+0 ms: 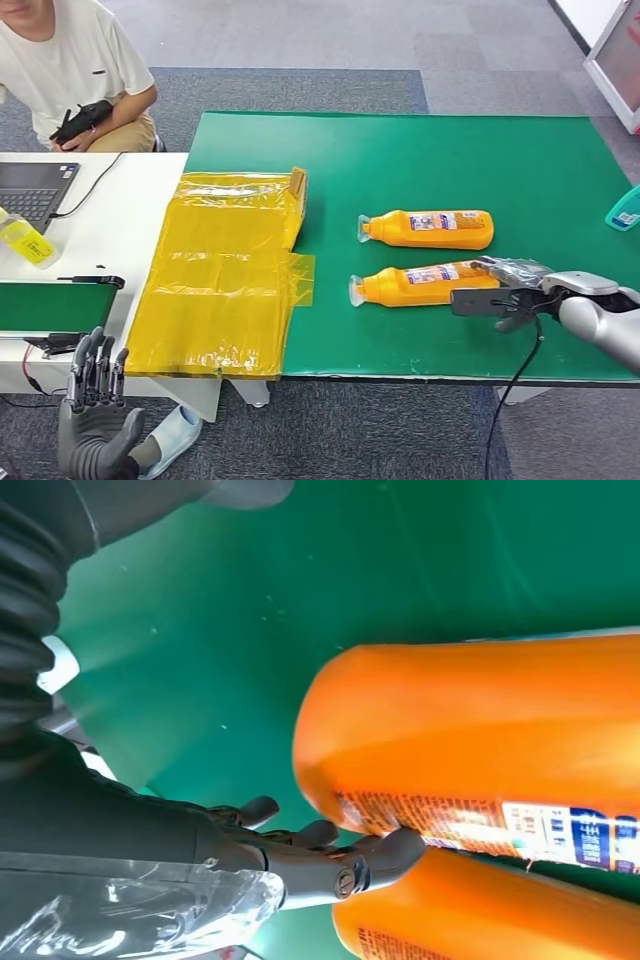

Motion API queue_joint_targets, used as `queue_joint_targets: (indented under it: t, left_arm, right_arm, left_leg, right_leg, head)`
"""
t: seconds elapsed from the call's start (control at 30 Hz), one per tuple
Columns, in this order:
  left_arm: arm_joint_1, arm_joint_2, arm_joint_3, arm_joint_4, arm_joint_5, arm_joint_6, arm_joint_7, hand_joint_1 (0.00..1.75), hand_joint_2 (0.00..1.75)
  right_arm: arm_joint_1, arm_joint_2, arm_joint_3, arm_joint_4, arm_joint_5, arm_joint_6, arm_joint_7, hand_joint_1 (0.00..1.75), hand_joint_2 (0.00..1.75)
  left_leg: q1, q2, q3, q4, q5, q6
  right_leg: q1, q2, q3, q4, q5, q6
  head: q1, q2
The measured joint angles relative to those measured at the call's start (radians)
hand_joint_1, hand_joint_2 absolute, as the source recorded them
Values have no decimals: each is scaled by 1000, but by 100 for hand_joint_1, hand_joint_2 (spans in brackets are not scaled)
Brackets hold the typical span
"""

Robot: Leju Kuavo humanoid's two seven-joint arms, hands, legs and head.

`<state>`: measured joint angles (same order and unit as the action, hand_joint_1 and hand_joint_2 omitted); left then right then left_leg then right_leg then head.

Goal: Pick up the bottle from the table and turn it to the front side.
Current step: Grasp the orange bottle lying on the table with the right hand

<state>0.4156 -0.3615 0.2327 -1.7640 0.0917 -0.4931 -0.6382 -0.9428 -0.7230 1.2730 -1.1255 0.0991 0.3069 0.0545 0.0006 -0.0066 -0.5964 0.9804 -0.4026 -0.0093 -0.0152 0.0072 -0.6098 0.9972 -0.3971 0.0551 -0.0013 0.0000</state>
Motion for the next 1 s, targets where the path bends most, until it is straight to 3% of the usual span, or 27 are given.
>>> queue_joint_targets:
  t: [0.47,1.0]
  left_arm:
    - [-5,-6,-44,35,-57,-15,16,0,175]
    - [-16,-7,-61,78,-69,-17,16,0,175]
  right_arm:
    - [98,110,-170,128,136,-36,-54,0,175]
    - [154,251,-246,270,220,-34,-98,0,175]
  left_leg:
    - [0,0,5,0,0,0]
    - [0,0,3,0,0,0]
  right_leg:
    - [0,0,4,0,0,0]
    - [0,0,2,0,0,0]
  head:
    - [0,0]
    - [0,0]
